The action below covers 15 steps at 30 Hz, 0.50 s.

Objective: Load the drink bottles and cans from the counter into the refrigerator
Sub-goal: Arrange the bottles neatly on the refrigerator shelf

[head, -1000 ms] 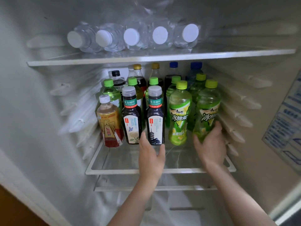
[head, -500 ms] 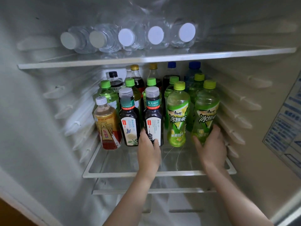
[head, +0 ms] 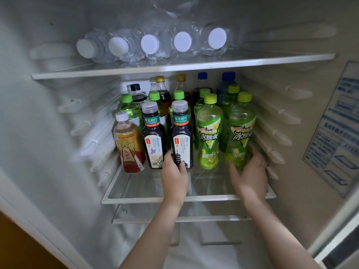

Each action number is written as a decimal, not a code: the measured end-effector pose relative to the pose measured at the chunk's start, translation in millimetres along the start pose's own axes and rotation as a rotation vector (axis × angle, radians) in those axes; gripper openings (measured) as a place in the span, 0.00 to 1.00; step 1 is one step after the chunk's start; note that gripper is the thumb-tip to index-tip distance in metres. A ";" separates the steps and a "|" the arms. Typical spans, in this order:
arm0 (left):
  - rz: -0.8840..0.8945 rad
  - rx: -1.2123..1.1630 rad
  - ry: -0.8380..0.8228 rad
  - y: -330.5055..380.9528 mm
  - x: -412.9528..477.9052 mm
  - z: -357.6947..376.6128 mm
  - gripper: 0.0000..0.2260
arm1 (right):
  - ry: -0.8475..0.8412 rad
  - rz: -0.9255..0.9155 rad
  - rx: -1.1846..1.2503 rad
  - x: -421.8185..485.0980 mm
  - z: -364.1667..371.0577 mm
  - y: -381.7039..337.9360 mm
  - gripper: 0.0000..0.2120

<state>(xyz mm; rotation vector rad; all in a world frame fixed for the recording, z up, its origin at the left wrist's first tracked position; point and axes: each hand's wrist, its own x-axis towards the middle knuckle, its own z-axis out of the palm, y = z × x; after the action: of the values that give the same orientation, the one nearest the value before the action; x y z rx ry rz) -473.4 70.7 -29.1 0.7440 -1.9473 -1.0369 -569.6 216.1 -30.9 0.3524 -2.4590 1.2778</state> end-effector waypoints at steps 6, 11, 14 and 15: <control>0.076 -0.105 0.109 0.7 -13.8 -7.7 0.18 | 0.019 -0.142 -0.052 -39.2 -18.3 17.3 0.24; 0.111 -0.087 0.057 -6.5 -33.8 -20.9 0.12 | 0.029 -0.349 -0.207 -72.8 -33.1 32.1 0.14; 0.267 -0.094 -0.007 -8.9 -53.4 -34.5 0.08 | -0.027 -0.396 -0.239 -97.9 -41.7 37.5 0.16; 0.307 -0.104 -0.034 -11.7 -61.2 -40.2 0.07 | -0.053 -0.357 -0.236 -106.7 -43.6 37.4 0.17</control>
<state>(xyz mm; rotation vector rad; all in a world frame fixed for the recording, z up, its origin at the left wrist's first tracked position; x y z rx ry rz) -406.3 96.4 -47.5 0.3573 -1.9451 -0.9574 -478.2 279.4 -79.2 0.7294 -2.4130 0.8332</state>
